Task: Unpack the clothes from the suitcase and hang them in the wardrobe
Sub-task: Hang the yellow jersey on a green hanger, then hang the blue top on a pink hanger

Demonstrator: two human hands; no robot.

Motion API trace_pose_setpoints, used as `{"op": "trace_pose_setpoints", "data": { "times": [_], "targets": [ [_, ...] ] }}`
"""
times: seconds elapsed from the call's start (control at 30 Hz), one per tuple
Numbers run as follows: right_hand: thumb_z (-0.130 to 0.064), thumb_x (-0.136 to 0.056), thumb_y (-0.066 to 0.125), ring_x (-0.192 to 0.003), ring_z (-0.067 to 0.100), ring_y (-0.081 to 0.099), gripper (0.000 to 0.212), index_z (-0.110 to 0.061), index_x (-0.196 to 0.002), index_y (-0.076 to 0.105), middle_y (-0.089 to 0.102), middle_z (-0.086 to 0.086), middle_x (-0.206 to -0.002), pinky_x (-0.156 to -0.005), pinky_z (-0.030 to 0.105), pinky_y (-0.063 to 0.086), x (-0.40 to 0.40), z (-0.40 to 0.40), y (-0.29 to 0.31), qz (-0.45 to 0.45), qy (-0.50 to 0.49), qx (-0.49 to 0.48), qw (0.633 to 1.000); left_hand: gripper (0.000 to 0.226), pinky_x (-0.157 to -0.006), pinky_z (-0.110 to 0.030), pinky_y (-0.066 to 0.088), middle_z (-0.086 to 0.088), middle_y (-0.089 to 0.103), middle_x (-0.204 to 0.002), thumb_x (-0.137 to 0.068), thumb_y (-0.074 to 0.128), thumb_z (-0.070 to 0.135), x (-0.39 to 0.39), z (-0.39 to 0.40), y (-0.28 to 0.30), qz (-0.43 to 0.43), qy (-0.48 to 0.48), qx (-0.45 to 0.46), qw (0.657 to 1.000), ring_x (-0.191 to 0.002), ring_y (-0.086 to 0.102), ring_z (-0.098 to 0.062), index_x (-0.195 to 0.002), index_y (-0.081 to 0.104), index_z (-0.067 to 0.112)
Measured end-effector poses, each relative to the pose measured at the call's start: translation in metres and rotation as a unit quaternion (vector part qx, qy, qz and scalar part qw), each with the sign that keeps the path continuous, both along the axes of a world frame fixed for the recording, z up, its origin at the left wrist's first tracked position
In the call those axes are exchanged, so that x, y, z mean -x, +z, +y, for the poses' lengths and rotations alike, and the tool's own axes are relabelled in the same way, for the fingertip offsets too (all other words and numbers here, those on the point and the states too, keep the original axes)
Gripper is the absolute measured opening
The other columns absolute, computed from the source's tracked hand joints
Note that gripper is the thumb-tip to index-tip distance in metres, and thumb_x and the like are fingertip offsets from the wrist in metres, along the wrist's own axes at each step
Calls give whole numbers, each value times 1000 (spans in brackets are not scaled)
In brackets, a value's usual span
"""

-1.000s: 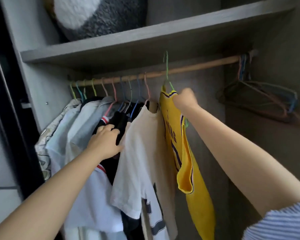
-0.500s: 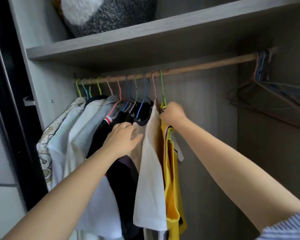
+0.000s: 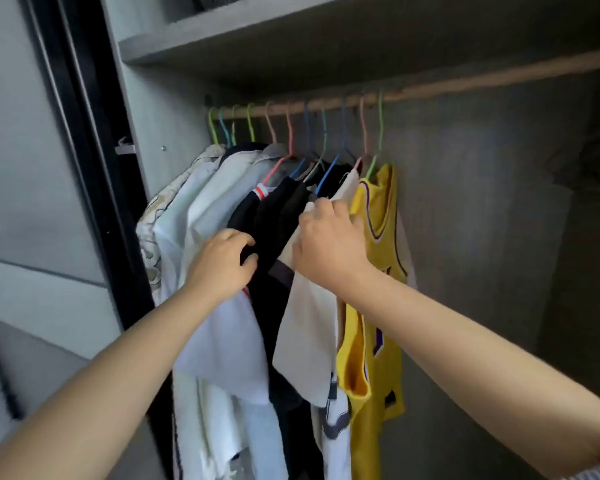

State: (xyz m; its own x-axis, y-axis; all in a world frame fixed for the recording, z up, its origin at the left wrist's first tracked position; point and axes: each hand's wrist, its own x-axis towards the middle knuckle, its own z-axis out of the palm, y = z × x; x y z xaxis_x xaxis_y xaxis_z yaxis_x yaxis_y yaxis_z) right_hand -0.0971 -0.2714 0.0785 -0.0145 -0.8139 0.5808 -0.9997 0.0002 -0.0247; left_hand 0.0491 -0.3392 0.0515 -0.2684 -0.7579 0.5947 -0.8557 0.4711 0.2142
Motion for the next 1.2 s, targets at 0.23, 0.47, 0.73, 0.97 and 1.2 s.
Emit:
{"op": "trace_pose_setpoints", "data": {
  "times": [0.23, 0.47, 0.73, 0.97, 1.2],
  "targets": [
    [-24, -90, 45, -131, 29, 28, 40, -9, -127, 49, 38, 11, -137, -112, 50, 10, -96, -21, -71, -19, 185, -66, 980, 33, -93, -38, 44, -15, 53, -120, -88, 47, 23, -125, 48, -77, -37, 250, -126, 959, -115, 49, -35, -115, 60, 9],
    [-25, -90, 48, -124, 30, 38, 38, -5, -122, 54, 46, 14, -130, -98, 35, 35, -246, 29, -160, -18, 392, -183, 901, 33, -96, -40, 37, -14, 47, -126, -93, 42, 21, -269, 167, -144, -78, 446, -261, 853, -119, 43, -32, -122, 54, 11],
    [-20, -92, 44, -112, 29, 46, 32, 1, -108, 61, 57, 15, -115, -90, 31, 34, -423, 136, -267, -33, 484, -307, 819, 33, -90, -39, 41, -13, 50, -121, -92, 40, 24, -434, 329, -237, -85, 499, -360, 783, -111, 48, -31, -116, 58, 10],
    [-12, -89, 51, -98, 34, 57, 26, 7, -99, 65, 61, 22, -103, -89, 36, 43, -529, 218, -396, -11, 485, -452, 748, 31, -86, -35, 42, -12, 53, -120, -92, 42, 20, -546, 433, -345, -32, 485, -471, 736, -111, 50, -30, -115, 59, 10],
    [-11, -92, 43, -88, 26, 52, 23, -5, -80, 62, 52, 6, -82, -85, 38, 45, -561, 253, -525, 40, 438, -560, 702, 32, -88, -36, 42, -13, 51, -122, -93, 41, 20, -580, 492, -475, 56, 484, -532, 692, -113, 48, -31, -119, 56, 10]
  ]
}}
